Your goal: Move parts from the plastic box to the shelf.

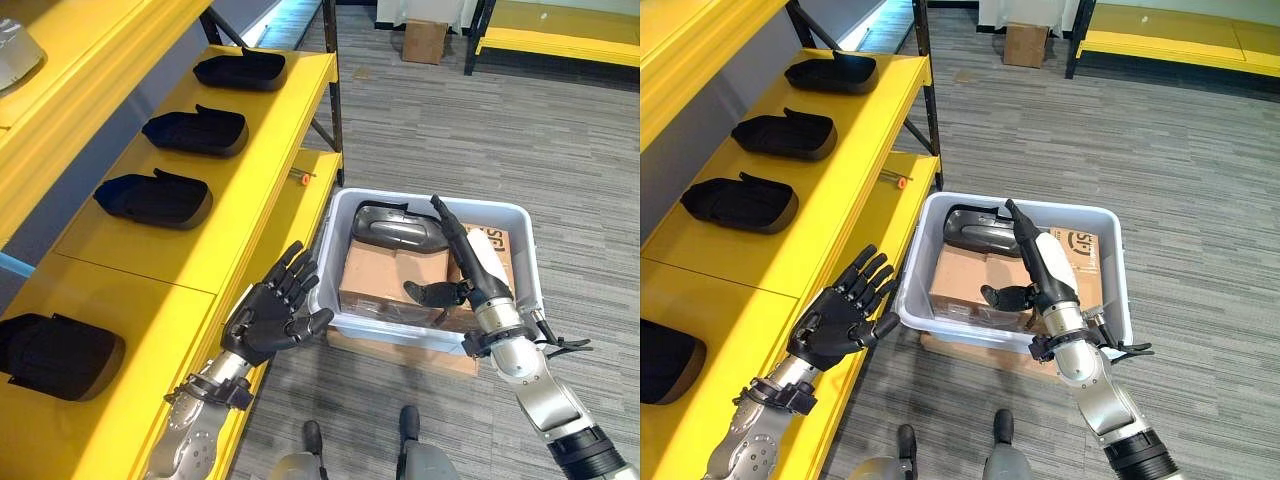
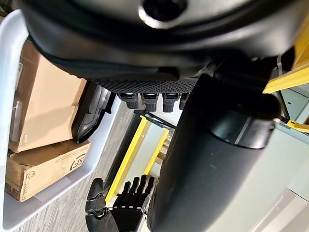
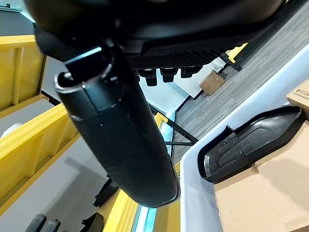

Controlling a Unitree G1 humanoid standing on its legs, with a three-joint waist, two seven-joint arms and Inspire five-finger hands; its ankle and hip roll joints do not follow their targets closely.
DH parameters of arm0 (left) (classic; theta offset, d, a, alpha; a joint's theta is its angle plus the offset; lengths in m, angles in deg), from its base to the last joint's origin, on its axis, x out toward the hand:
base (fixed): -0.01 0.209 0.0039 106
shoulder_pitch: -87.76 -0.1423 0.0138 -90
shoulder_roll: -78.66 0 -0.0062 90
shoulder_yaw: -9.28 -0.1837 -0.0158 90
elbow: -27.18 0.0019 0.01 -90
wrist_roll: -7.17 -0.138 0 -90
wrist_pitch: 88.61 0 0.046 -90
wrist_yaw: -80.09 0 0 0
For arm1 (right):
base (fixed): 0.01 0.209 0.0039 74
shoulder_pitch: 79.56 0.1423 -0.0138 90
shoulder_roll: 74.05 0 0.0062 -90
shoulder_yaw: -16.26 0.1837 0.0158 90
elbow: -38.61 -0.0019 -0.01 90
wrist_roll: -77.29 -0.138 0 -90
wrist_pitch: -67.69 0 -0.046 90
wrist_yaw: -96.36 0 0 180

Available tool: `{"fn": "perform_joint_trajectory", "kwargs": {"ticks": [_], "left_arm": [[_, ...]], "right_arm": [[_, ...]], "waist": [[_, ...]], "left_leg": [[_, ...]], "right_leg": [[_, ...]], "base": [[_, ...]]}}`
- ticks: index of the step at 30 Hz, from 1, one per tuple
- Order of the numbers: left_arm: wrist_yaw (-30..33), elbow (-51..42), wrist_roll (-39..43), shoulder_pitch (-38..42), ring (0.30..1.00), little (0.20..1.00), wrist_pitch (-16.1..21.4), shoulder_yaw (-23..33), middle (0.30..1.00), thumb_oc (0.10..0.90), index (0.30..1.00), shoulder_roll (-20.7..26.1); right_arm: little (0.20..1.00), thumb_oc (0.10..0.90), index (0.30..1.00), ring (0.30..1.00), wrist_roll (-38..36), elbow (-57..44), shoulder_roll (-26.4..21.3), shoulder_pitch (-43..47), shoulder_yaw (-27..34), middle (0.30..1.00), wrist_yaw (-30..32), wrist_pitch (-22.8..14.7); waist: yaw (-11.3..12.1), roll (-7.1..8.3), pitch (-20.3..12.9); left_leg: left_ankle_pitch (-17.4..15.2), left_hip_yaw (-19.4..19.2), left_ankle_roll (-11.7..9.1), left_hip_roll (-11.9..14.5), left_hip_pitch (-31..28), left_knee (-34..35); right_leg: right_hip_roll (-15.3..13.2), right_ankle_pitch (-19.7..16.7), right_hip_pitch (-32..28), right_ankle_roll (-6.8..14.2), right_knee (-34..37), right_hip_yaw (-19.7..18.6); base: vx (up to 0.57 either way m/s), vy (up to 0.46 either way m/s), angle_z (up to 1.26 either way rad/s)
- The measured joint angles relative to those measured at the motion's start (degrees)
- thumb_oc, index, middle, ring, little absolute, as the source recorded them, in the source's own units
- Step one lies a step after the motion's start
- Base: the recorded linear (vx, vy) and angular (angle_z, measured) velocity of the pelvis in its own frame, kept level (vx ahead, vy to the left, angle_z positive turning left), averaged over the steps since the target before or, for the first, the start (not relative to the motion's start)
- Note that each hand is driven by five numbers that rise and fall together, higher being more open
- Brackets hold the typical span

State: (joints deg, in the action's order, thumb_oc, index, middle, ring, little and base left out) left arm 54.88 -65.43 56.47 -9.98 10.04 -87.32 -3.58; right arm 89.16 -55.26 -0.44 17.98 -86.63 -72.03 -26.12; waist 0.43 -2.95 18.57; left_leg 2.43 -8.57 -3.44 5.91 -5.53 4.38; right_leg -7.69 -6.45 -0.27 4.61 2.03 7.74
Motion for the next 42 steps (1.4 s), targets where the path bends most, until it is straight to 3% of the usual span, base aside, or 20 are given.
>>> {"fn": "perform_joint_trajectory", "kwargs": {"ticks": [5, 7, 9, 11, 12, 15, 17, 18, 20, 21, 22, 23, 26, 28, 33, 37, 42], "left_arm": [[0.0, 0.0, 0.0, 0.6, 1.000, 1.000, 0.0, 0.0, 1.000, 0.900, 1.000, 0.1], [0.0, 0.2, 0.0, 1.7, 1.000, 1.000, -0.2, -0.2, 1.000, 0.900, 1.000, 0.0], [0.0, 0.2, 0.0, 2.2, 1.000, 1.000, -1.0, -0.3, 1.000, 0.900, 1.000, 0.3], [0.1, 0.2, 0.3, 2.1, 1.000, 1.000, -1.0, -0.3, 1.000, 0.900, 1.000, 2.2], [0.1, 0.3, 1.4, 3.0, 1.000, 1.000, -1.1, -0.2, 1.000, 0.900, 1.000, 3.4], [0.9, 0.6, 2.4, 4.1, 1.000, 1.000, -1.2, -0.2, 1.000, 0.900, 1.000, 4.5], [0.8, 0.5, 2.4, 3.7, 1.000, 1.000, -1.2, -1.0, 1.000, 0.900, 1.000, 4.7], [0.7, 0.3, 2.5, 3.7, 1.000, 1.000, -1.2, -1.3, 1.000, 0.900, 1.000, 5.3], [0.9, -0.2, 4.5, 2.8, 1.000, 1.000, -1.1, -2.3, 1.000, 0.900, 1.000, 3.8], [0.9, -0.3, 4.4, 2.5, 1.000, 1.000, -1.2, -2.4, 1.000, 0.900, 1.000, 3.7], [0.8, -0.3, 4.3, 2.4, 1.000, 1.000, -1.7, -2.9, 1.000, 0.900, 1.000, 2.3], [0.8, -0.4, 4.3, 2.4, 1.000, 1.000, -2.1, -3.0, 1.000, 0.900, 1.000, 1.3], [0.7, -0.4, 4.4, 2.3, 1.000, 1.000, -2.4, -2.9, 1.000, 0.900, 1.000, 0.5], [0.7, -0.4, 4.4, 2.8, 1.000, 1.000, -2.4, -2.7, 1.000, 0.900, 1.000, 0.3], [0.9, -0.4, 4.6, 2.3, 1.000, 1.000, -2.4, -2.7, 1.000, 0.900, 1.000, 0.2], [1.2, -0.4, 4.7, 2.7, 1.000, 1.000, -2.4, -2.8, 1.000, 0.900, 1.000, 0.4], [1.2, -0.3, 6.6, 4.1, 1.000, 1.000, -2.4, -3.5, 1.000, 0.900, 1.000, 2.4]], "right_arm": [[1.000, 0.900, 1.000, 1.000, 1.5, 0.0, -0.9, 0.9, 0.0, 1.000, 0.5, 0.1], [1.000, 0.900, 1.000, 1.000, 1.5, 0.3, -0.7, 2.1, 0.1, 1.000, 0.6, 0.3], [1.000, 0.900, 1.000, 1.000, 2.0, 0.3, 0.2, 2.3, -0.1, 1.000, 0.7, 0.2], [1.000, 0.900, 1.000, 1.000, 3.9, 0.3, 0.6, 2.1, -1.0, 1.000, 1.6, -0.1], [1.000, 0.900, 1.000, 1.000, 4.0, 0.3, 0.8, 2.7, -1.1, 1.000, 1.9, -0.5], [1.000, 0.900, 1.000, 1.000, 6.2, 0.3, 2.3, 4.3, -1.5, 1.000, 2.9, -0.5], [1.000, 0.900, 1.000, 1.000, 6.1, 0.3, 2.2, 4.1, -1.8, 1.000, 2.9, -0.5], [1.000, 0.900, 1.000, 1.000, 6.1, 0.4, 1.9, 4.5, -1.7, 1.000, 3.0, -0.5], [1.000, 0.900, 1.000, 1.000, 6.1, 0.5, 0.7, 6.6, -2.0, 1.000, 2.8, 0.2], [1.000, 0.900, 1.000, 1.000, 6.1, 0.6, 0.5, 7.2, -2.2, 1.000, 2.7, 0.3], [1.000, 0.900, 1.000, 1.000, 6.0, 1.6, -0.8, 9.7, -2.3, 1.000, 2.0, 0.7], [1.000, 0.900, 1.000, 1.000, 5.9, 2.1, -1.7, 10.1, -2.1, 1.000, 1.9, 1.4], [1.000, 0.900, 1.000, 1.000, 5.9, 2.1, -3.2, 9.9, -1.9, 1.000, 1.6, 2.9], [1.000, 0.900, 1.000, 1.000, 5.6, 2.1, -4.1, 9.1, -1.5, 1.000, 1.3, 3.3], [1.000, 0.900, 1.000, 1.000, 5.5, 2.1, -3.6, 8.3, -2.1, 1.000, 0.3, 3.4], [1.000, 0.900, 1.000, 1.000, 6.2, 4.7, -3.3, 13.2, -2.7, 1.000, 0.4, 4.7], [1.000, 0.900, 1.000, 1.000, 7.8, 7.0, -4.3, 23.2, -2.5, 1.000, 1.0, 6.6]], "waist": [[1.4, 0.99, -0.1], [1.7, 1.52, 0.0], [2.0, 2.29, -0.1], [2.1, 4.17, -0.8], [2.3, 4.97, -1.0], [1.5, 5.84, -1.3], [1.3, 6.47, -1.4], [1.3, 7.56, -1.3], [1.6, 3.75, -0.5], [1.6, 3.15, -0.4], [1.3, 1.12, 0.5], [1.1, 0.64, 0.8], [-0.4, 0.31, 1.0], [-1.9, 0.21, 1.1], [-1.7, -0.13, 1.3], [-1.0, -0.43, 2.8], [0.0, -2.38, 5.8]], "left_leg": [[-0.6, 0.2, 0.5, -0.5, -0.3, -0.6], [-3.3, 2.4, 3.3, -1.5, 1.7, -3.9], [-4.2, 2.9, 2.4, -1.1, 1.9, -5.9], [-4.8, 1.7, 1.6, -1.0, 2.1, -6.7], [-4.8, 1.9, 1.6, -0.6, 3.6, -7.5], [-3.4, 4.9, 1.4, 0.8, 7.2, -7.9], [-2.4, 6.9, -0.2, 0.4, 7.0, -6.5], [-1.6, 7.9, -1.6, -0.6, 7.0, -5.6], [-1.0, 8.8, -1.4, 2.0, 8.0, -4.5], [-0.8, 8.7, -1.4, 2.5, 8.2, -4.3], [0.1, 8.7, -1.1, 4.1, 8.1, -2.8], [0.5, 8.6, -1.1, 4.6, 7.6, -2.3], [0.7, 8.2, -1.4, 5.0, 6.6, -1.6], [1.1, 7.3, -2.9, 4.5, 5.6, -0.8], [0.8, 7.2, -3.1, 3.1, 4.4, 0.0], [0.9, 7.3, -3.2, 2.7, 4.6, -0.1], [1.1, 7.7, -3.5, 2.8, 7.9, -1.4]], "right_leg": [[-0.1, 0.0, -0.3, 0.0, -0.8, 0.3], [-0.8, 0.5, 4.2, 0.5, -8.5, 0.3], [-1.3, 0.6, 8.2, 0.5, -16.2, -0.8], [-3.5, 3.2, 8.9, -0.8, -15.7, -1.0], [-4.8, 3.4, 10.1, 0.2, -13.7, -1.1], [-5.2, 1.8, 10.3, 3.1, -3.6, -6.3], [-5.5, 1.1, 7.1, 3.5, -0.8, -5.2], [-5.5, -2.3, 5.7, 4.1, -0.3, -6.0], [-3.0, -2.7, 6.6, 3.2, -0.6, -5.1], [-2.5, -2.8, 6.8, 3.0, -0.4, -4.7], [-0.9, -3.3, 7.1, 2.2, 0.1, -3.8], [-0.4, -3.2, 7.0, 1.9, 0.1, -3.8], [0.1, -2.8, 6.5, 1.8, 0.1, -3.8], [-0.3, -2.9, 5.7, 2.0, 0.9, -4.0], [-1.7, -2.3, 4.8, 3.0, 1.0, -4.3], [-2.2, -2.1, 5.0, 3.3, 0.5, -4.2], [-2.0, -2.2, 8.3, 3.2, -0.9, -3.9]], "base": [[0.06, 0.170, -0.01], [0.11, 0.023, -0.15], [0.15, -0.218, -0.31], [0.15, -0.447, -0.26], [0.17, -0.414, -0.22], [0.20, -0.277, 0.21], [0.11, -0.158, 0.74], [0.06, -0.075, 0.79], [0.10, -0.049, 0.31], [0.16, -0.026, -0.04], [0.15, 0.012, -0.09], [0.19, 0.028, -0.13], [0.12, 0.028, -0.06], [0.17, 0.047, -0.02], [0.14, 0.024, 0.02], [0.07, -0.022, 0.02], [-0.05, -0.045, 0.02]]}}
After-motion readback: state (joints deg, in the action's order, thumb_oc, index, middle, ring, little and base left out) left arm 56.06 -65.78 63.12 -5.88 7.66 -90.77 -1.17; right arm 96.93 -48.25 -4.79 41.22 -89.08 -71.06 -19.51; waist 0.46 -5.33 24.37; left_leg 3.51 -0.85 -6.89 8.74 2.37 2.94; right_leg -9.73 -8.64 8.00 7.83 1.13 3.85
